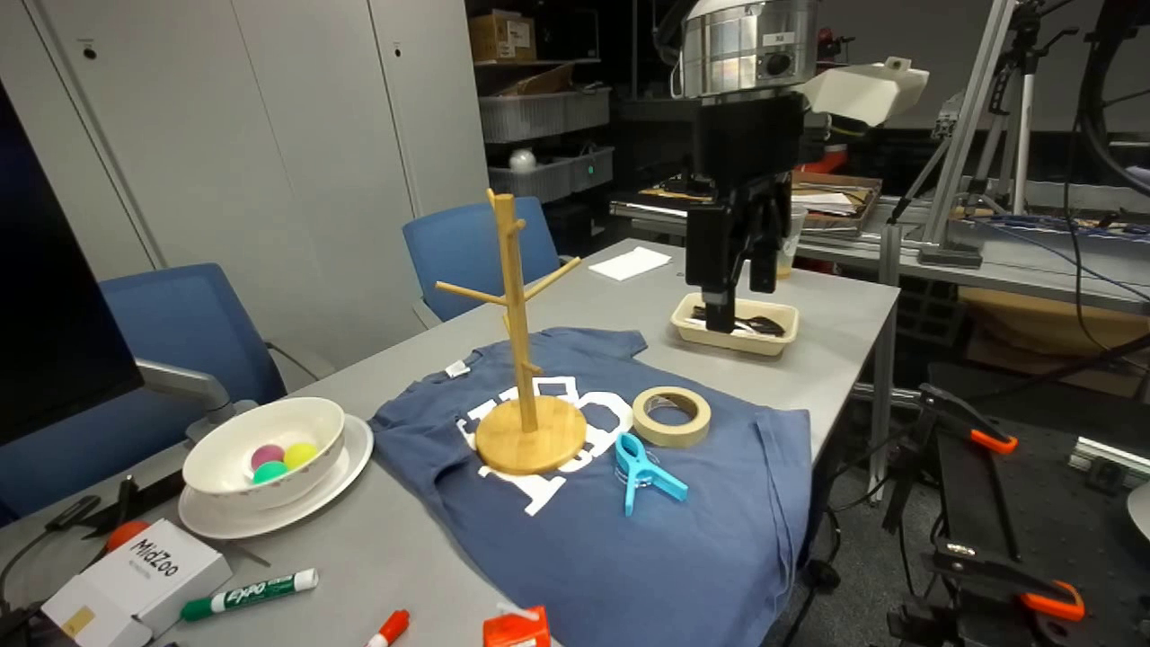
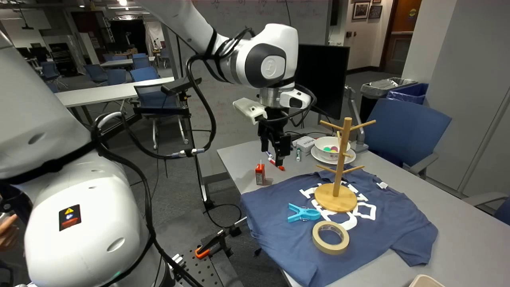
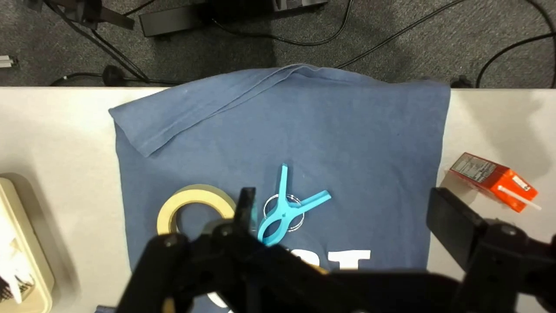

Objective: Hang the light-blue object on the stand

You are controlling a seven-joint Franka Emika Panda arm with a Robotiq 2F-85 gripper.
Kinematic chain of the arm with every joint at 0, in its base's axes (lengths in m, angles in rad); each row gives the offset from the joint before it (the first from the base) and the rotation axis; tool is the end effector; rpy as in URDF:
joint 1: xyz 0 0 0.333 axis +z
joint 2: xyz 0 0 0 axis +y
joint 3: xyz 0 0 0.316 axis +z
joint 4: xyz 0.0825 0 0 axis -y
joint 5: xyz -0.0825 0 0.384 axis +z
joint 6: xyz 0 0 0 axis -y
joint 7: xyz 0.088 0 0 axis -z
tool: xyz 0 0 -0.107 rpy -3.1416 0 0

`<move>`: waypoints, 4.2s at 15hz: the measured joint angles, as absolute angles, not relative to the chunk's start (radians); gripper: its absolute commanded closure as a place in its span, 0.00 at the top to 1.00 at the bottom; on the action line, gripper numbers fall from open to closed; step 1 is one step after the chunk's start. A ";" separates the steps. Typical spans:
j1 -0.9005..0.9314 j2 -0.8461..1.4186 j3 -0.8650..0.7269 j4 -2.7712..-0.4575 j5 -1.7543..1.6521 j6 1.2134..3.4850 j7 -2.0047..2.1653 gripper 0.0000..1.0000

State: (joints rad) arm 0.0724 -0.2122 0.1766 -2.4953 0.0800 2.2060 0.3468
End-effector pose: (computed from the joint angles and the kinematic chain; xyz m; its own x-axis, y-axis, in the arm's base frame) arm 0.4243 0.1098 0.3559 0.9848 -0.1523 -0.0830 -0.1524 -0.9883 0.0051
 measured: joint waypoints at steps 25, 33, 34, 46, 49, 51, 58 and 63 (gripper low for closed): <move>0.076 0.388 0.047 -2.256 0.105 2.580 0.491 1.00; 0.086 0.491 0.046 -2.205 0.167 2.584 0.491 1.00; 0.087 0.504 0.046 -2.199 0.171 2.584 0.491 1.00; 0.090 0.546 0.036 -2.185 0.173 2.583 0.490 1.00; 0.090 0.565 0.025 -2.179 0.178 2.584 0.490 1.00; 0.090 0.582 0.017 -2.172 0.186 2.587 0.490 1.00; 0.090 0.625 0.013 -2.134 0.205 2.612 0.490 1.00; 0.090 0.653 0.014 -2.111 0.225 2.612 0.490 0.74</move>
State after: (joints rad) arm 0.0900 0.6533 0.0138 -2.1114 0.2250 2.6120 0.4897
